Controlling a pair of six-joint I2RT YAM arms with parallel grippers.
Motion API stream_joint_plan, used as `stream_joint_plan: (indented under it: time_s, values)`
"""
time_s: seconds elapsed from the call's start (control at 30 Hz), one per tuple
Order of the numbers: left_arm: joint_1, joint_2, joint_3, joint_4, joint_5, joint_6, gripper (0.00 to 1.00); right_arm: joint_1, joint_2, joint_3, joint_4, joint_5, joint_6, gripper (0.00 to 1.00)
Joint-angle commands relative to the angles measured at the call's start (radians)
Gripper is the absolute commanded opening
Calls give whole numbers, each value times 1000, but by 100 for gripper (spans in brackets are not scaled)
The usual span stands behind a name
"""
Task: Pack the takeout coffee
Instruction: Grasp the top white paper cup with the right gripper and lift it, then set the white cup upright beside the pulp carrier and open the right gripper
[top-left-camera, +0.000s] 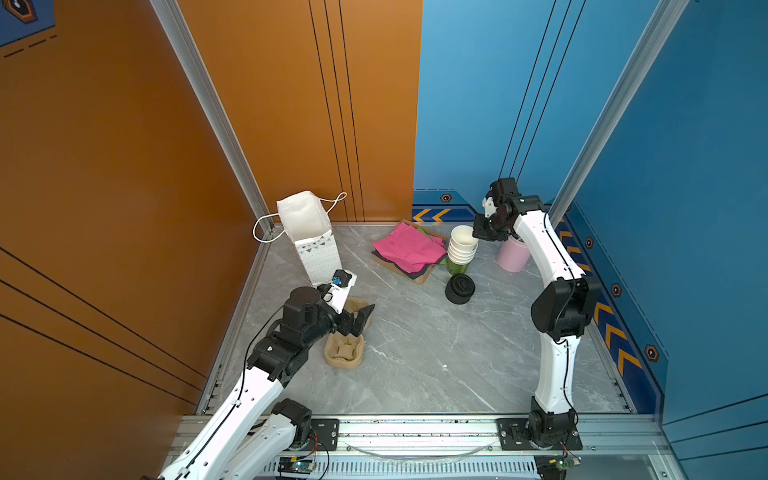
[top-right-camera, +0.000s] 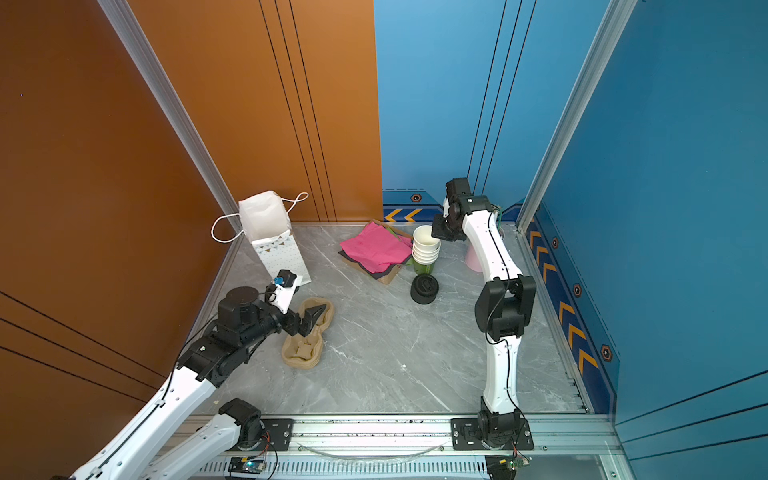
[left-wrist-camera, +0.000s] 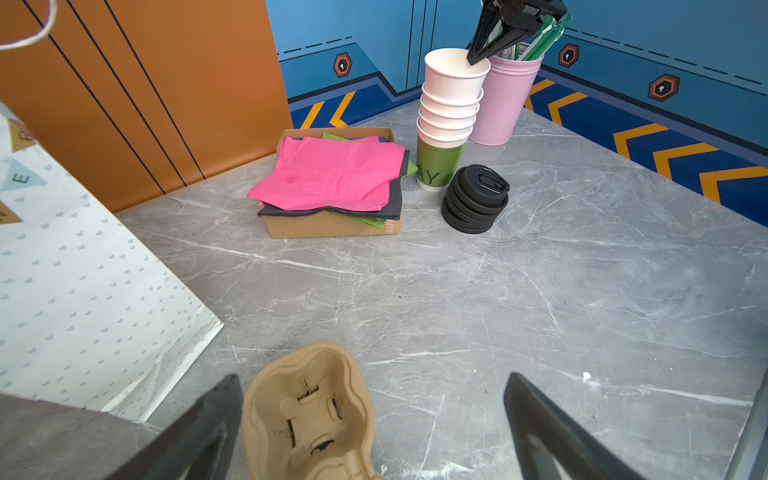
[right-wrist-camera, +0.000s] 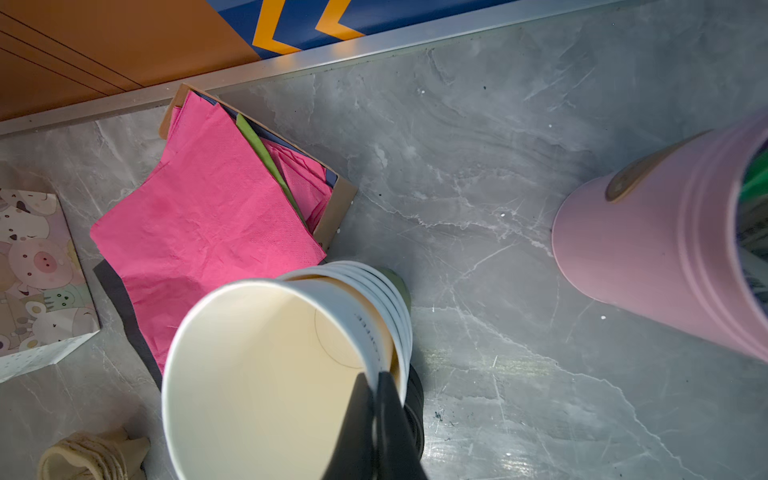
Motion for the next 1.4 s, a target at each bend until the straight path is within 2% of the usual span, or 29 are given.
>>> stream_joint_plan:
  time_s: [0.0, 0.27, 0.5, 0.67, 0.77, 0.97, 1.13, 1.33, 1.37]
  values:
    - [-7, -3, -13, -11, -13, 12, 98, 5, -46, 65, -17, -20, 19, 0]
    - [-7, -6, -13, -11, -17, 11, 98, 0, -138, 140, -15, -4, 30, 0]
    - [-7, -8, -13, -10, -13, 12, 98, 46, -287, 100, -17, -19, 21, 0]
    - [-7, -14, -13, -11, -9, 10, 98, 172, -435, -68, -15, -24, -31, 0]
    - [-8, -13, -13, -8, 0, 7, 98, 283, -518, -203, -1, 15, -52, 0]
    - [-9, -25, -18, 5, 17, 0, 98, 456, -634, -522, 130, 40, -28, 0]
    - [-18, -61, -55, 63, 27, -11, 98, 516, -688, -789, 289, 39, 33, 0]
    - [-47, -93, -119, 196, 25, -52, 98, 547, -684, -958, 383, 103, 45, 0]
    - [-53, -99, -131, 209, 18, -61, 98, 578, -682, -977, 395, 108, 45, 0]
